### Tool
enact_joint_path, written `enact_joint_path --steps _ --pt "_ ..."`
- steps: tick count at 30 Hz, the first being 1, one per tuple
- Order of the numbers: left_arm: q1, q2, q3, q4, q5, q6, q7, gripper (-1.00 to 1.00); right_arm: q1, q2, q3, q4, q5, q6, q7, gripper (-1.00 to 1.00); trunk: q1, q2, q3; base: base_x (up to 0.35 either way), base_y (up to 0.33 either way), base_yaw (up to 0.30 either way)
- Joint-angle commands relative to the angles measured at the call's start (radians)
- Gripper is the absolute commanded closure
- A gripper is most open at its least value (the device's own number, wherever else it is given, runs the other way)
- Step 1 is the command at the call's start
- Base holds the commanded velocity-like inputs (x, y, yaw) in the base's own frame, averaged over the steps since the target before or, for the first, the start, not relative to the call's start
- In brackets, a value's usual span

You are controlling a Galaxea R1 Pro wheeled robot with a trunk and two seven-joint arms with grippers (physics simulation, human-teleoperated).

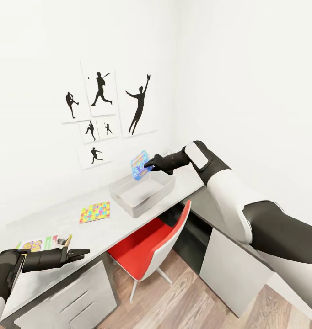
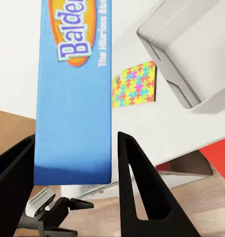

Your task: Put all the toys in the child's room - the three board games (two on the bed and one on the table), the two jigsaw puzzles on the table, and the tennis ball on the table - inside the toy box on the table in the child's room.

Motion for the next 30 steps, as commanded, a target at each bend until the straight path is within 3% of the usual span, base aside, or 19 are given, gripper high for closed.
enact_joint_path --steps 1,12,30 --pt "-0.001 -0.001 0.003 -0.001 -0.01 0.01 -0.009 -1.0 -0.001 0.0 0.001 0.0 0.009 0.002 0.009 1.0 0.001 -0.002 -0.002 0.002 -0.289 0.283" --pt "-0.001 -0.002 0.005 -0.001 -0.01 0.01 -0.009 -1.0 -0.001 0.0 0.002 -0.001 0.009 0.002 0.009 1.0 0.001 -0.002 -0.002 0.038 -0.248 0.283" --pt "-0.001 -0.003 0.006 -0.001 -0.01 -0.003 -0.009 -1.0 -0.001 0.0 0.005 -0.001 0.009 0.002 0.008 1.0 0.001 -0.002 -0.002 0.193 -0.198 0.283"
